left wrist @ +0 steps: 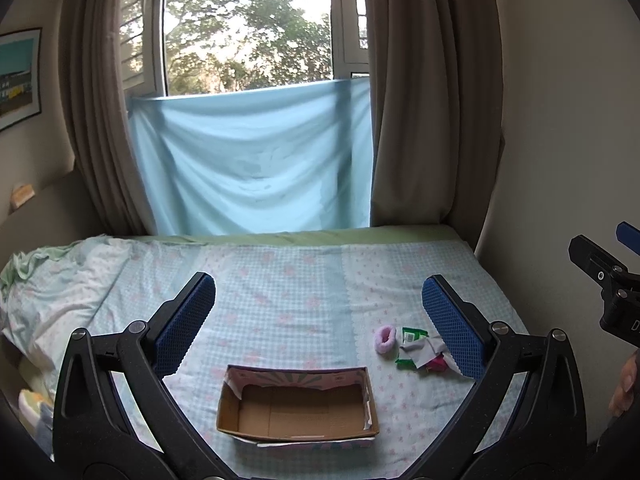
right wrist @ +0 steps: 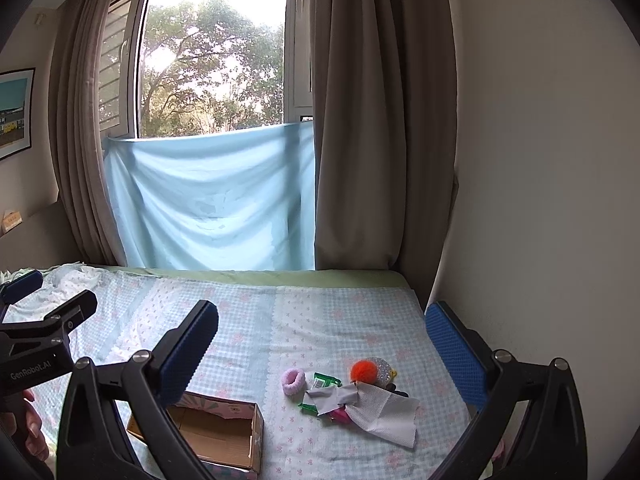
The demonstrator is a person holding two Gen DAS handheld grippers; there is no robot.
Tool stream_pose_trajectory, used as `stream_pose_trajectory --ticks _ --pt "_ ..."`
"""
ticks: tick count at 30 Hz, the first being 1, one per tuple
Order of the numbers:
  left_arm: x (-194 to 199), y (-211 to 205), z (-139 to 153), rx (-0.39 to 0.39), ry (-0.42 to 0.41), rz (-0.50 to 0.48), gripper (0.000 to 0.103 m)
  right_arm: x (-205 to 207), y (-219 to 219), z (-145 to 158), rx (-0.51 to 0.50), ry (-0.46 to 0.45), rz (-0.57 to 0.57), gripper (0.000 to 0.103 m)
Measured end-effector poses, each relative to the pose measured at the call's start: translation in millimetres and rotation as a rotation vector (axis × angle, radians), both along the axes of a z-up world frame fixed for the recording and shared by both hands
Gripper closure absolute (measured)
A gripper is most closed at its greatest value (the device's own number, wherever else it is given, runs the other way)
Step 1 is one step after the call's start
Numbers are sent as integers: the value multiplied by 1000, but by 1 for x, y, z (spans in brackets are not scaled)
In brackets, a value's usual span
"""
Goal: Organize soft objects
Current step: 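Close the left gripper on the pink scrunchie while the right gripper grasps the white wipe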
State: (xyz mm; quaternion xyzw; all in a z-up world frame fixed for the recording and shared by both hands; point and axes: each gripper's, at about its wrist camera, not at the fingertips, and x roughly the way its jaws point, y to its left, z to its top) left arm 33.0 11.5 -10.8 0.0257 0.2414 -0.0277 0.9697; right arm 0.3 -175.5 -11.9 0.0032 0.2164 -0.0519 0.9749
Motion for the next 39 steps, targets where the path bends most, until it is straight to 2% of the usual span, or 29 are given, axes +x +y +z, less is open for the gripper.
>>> stream_pose_trajectory --ticks 6,13,21,27,31,35,39 --pt "40 4 -29 20 117 -85 0 14 -11 -38 48 96 -89 0" --pt "116 -29 -97 45 279 -207 0 43 -53 -108 140 245 -218 0" --pt "215 -94 -212 53 512 -298 0 92 -116 -218 225 414 -345 0" --pt "282 -137 -314 98 663 -322 0 121 -158 -317 379 521 -441 0" --pt "316 -154 -375 120 748 -328 0 130 -170 -381 498 584 -516 0" --pt "338 -165 -424 147 810 -341 0 139 -175 -427 579 611 -566 0" --pt "351 -169 -462 167 871 -337 0 151 -177 -453 607 609 -591 0"
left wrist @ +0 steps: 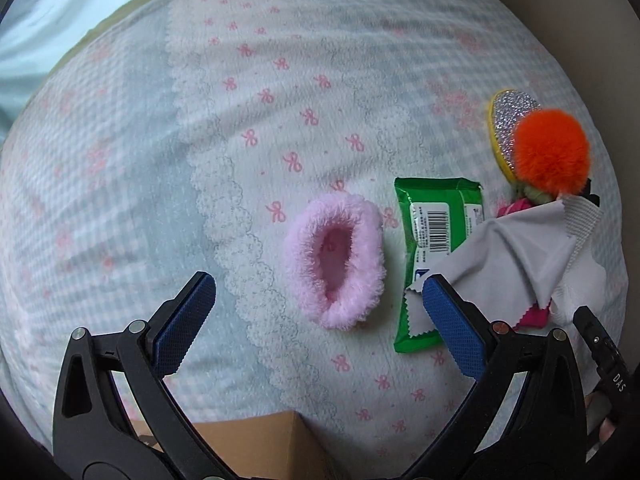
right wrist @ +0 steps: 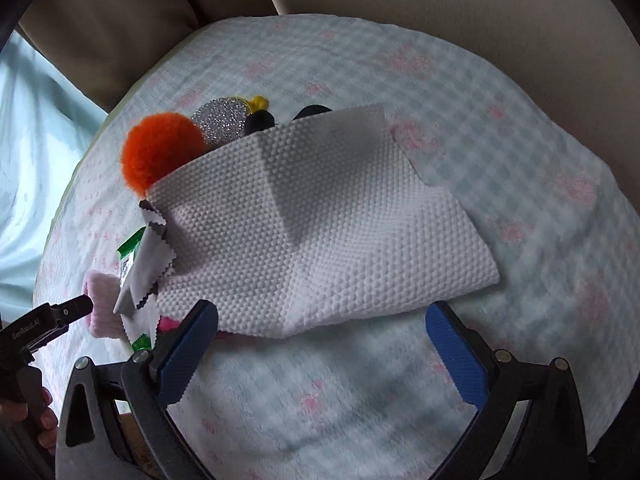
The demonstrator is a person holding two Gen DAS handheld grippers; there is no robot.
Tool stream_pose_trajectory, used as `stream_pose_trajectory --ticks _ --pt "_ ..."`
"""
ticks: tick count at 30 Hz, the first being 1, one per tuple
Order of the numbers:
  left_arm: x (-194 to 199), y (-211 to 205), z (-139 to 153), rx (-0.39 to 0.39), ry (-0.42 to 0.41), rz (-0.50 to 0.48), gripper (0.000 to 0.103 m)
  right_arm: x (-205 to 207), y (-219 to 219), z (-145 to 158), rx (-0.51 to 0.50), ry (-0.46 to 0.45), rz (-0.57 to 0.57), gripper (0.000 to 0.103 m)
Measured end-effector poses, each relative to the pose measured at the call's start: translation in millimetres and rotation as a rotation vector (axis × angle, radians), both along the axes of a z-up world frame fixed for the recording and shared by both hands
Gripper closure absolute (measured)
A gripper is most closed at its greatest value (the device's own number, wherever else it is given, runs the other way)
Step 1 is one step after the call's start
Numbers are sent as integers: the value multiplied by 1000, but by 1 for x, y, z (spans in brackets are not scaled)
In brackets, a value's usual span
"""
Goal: Organize soft objects
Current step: 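Close the left gripper on the pink scrunchie while the right gripper grasps the white wipe, then lift the pink scrunchie and white wipe and carry both over the cardboard box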
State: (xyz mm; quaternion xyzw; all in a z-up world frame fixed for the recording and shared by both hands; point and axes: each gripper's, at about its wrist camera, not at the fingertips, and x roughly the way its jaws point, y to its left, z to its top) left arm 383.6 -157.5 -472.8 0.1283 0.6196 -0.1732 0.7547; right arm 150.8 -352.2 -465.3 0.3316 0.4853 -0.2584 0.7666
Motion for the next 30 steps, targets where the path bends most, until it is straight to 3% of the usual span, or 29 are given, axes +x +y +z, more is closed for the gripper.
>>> stream_pose_trajectory --ticks 5,7,9,13,17,18,20,23,30 --pt "13 -1 -30 -7 76 9 9 15 -2 -9 -17 -19 -32 1" --pt "17 -4 -40 1 99 3 15 21 -4 -11 -28 -25 -39 9" --pt "22 -6 -50 1 121 1 32 29 -6 -13 -41 -19 -41 16" --pt "28 -11 -63 -2 151 0 56 40 -11 -14 -65 -4 -37 44" --pt "35 -15 -72 -11 153 7 67 49 -14 -18 -85 37 -35 73" --pt "38 -15 -74 -15 152 7 69 48 -15 -19 -88 42 -39 76" --pt "40 -15 -71 -22 149 7 72 44 -18 -19 -90 47 -52 86" --pt "39 -16 -65 -28 135 9 74 38 -23 -17 -77 33 -72 91" --pt "40 -9 -40 -56 108 19 74 20 -32 0 -83 -10 -123 93"
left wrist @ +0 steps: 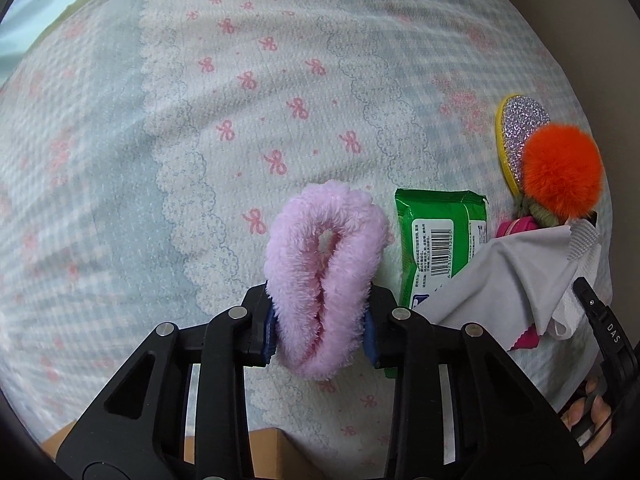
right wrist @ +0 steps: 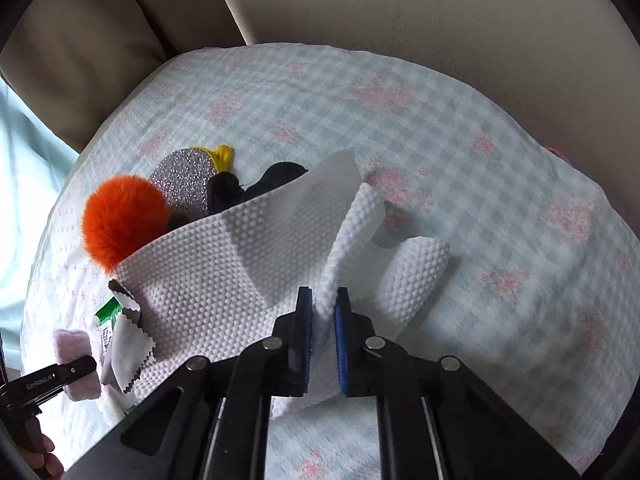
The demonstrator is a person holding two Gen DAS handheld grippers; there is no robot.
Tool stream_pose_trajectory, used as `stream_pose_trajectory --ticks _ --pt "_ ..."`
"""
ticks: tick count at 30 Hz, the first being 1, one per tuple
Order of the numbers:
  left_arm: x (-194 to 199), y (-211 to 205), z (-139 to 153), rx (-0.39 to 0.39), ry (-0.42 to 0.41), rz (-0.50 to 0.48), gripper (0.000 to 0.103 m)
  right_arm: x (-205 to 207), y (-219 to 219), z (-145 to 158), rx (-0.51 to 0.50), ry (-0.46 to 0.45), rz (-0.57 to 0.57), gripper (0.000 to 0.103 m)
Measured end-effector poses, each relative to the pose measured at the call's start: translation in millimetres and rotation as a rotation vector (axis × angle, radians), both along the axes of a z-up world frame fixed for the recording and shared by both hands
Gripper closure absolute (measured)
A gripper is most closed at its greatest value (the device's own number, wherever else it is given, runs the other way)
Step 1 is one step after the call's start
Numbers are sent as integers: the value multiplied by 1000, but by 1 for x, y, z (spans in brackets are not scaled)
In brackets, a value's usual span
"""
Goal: Organize soft objects
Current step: 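Lift the pink scrunchie and white wipe and carry both over the cardboard box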
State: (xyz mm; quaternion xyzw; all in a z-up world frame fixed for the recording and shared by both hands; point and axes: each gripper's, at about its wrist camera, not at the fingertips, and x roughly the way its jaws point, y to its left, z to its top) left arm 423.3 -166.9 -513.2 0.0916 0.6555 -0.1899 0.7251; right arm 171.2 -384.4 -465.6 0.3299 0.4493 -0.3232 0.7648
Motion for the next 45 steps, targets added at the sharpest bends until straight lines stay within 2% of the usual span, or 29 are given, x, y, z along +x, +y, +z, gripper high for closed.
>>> stream_pose_trajectory --ticks 9,18,24,32,37,42,45 --pt "-23 2 48 -46 -47 16 74 -12 3 35 -41 -76 0 95" --pt "-51 21 102 -110 -120 49 74 -21 10 96 -104 -178 43 95" --pt "-76 32 151 -144 -183 87 74 -31 22 147 -144 -236 109 95" --pt "-125 71 215 -184 -235 168 74 -43 47 207 -165 -295 260 97" --pt "-157 103 246 -181 -265 232 74 -45 74 247 -182 -336 395 97" --pt "-189 142 275 -168 -302 315 74 -43 118 280 -179 -384 552 97" --pt "-207 170 288 -164 -319 363 74 -42 146 287 -162 -408 642 97"
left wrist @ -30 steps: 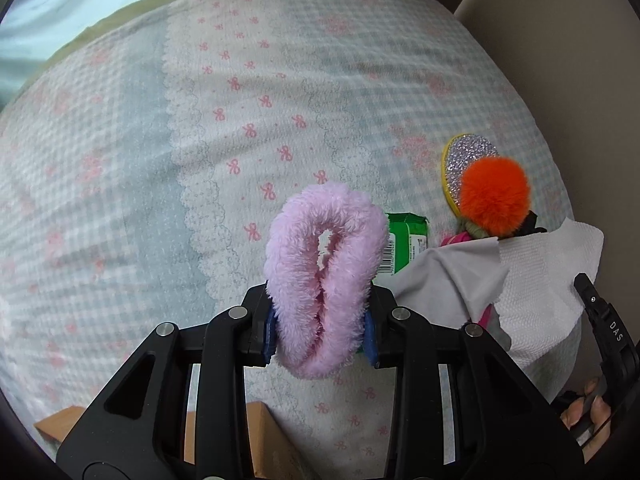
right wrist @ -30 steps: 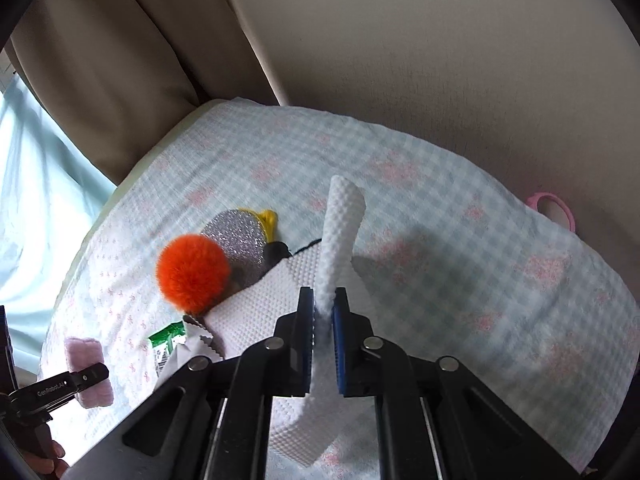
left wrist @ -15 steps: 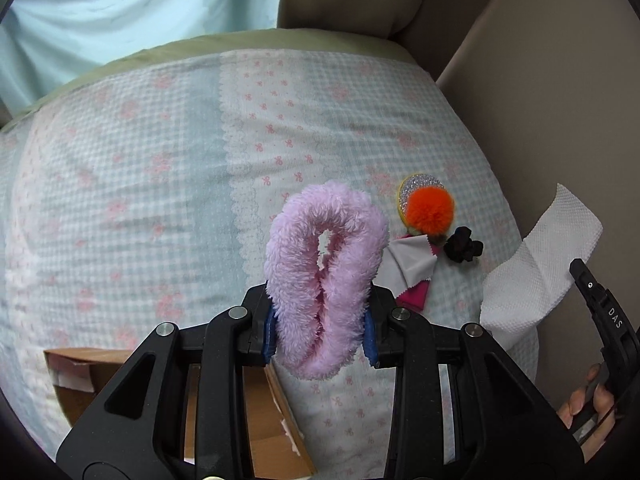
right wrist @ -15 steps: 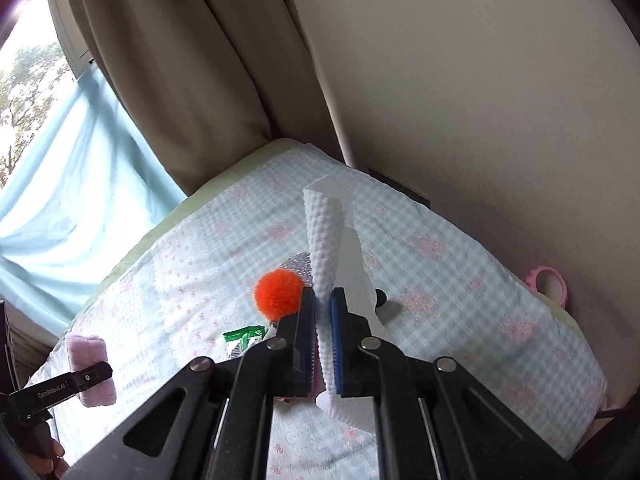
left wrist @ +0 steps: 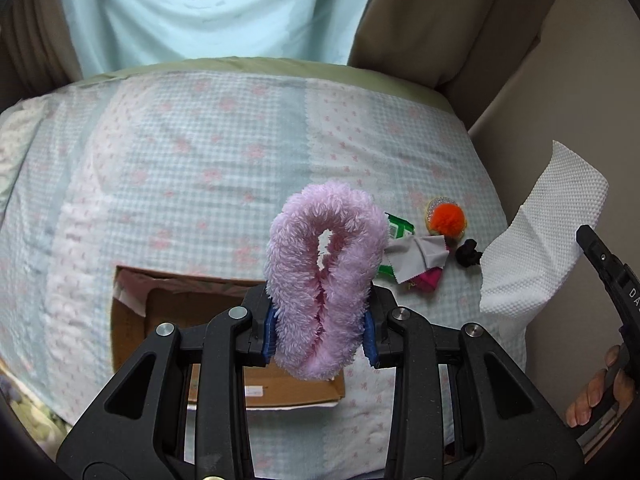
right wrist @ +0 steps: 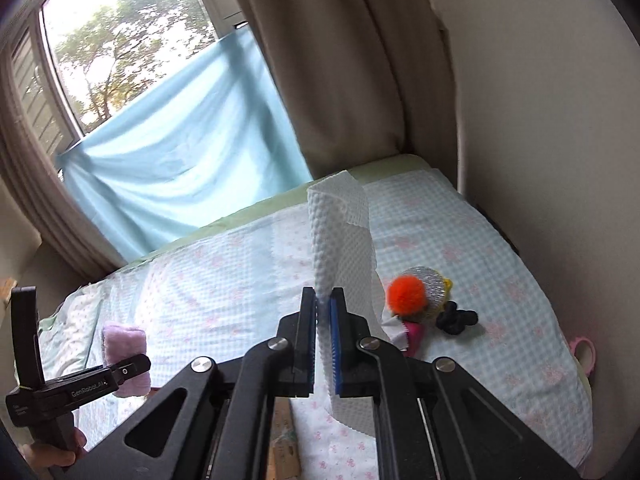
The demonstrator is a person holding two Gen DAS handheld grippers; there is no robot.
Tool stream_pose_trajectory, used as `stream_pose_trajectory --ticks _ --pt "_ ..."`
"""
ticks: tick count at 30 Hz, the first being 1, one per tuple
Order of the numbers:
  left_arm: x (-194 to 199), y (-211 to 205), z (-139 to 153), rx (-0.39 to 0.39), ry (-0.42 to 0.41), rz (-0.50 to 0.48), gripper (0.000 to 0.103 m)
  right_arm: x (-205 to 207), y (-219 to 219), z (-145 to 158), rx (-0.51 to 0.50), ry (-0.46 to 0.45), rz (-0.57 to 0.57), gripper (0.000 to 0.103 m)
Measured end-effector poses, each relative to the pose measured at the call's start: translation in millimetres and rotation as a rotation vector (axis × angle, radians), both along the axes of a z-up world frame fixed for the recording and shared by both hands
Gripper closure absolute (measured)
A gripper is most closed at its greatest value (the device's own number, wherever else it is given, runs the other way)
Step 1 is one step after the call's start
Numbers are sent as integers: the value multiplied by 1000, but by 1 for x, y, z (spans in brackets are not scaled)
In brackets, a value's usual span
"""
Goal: Organize soft objects
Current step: 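Lift the pink scrunchie and white wipe and carry both over the cardboard box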
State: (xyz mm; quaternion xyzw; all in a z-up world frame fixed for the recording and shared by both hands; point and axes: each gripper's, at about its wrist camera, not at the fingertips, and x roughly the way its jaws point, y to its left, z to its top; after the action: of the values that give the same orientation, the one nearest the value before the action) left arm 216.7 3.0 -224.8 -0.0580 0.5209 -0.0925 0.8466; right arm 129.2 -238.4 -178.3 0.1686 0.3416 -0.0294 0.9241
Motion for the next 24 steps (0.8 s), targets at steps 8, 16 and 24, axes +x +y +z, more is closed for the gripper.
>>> stream_pose_trajectory --ticks 8,16,24 --pt "-28 79 10 12 5 63 74 -6 94 8 37 3 154 97" --pt "-35 147 -19 14 73 20 74 -5 169 -15 63 43 149 97" --pt "-22 183 -70 43 151 -69 74 -4 218 -69 125 127 49 97"
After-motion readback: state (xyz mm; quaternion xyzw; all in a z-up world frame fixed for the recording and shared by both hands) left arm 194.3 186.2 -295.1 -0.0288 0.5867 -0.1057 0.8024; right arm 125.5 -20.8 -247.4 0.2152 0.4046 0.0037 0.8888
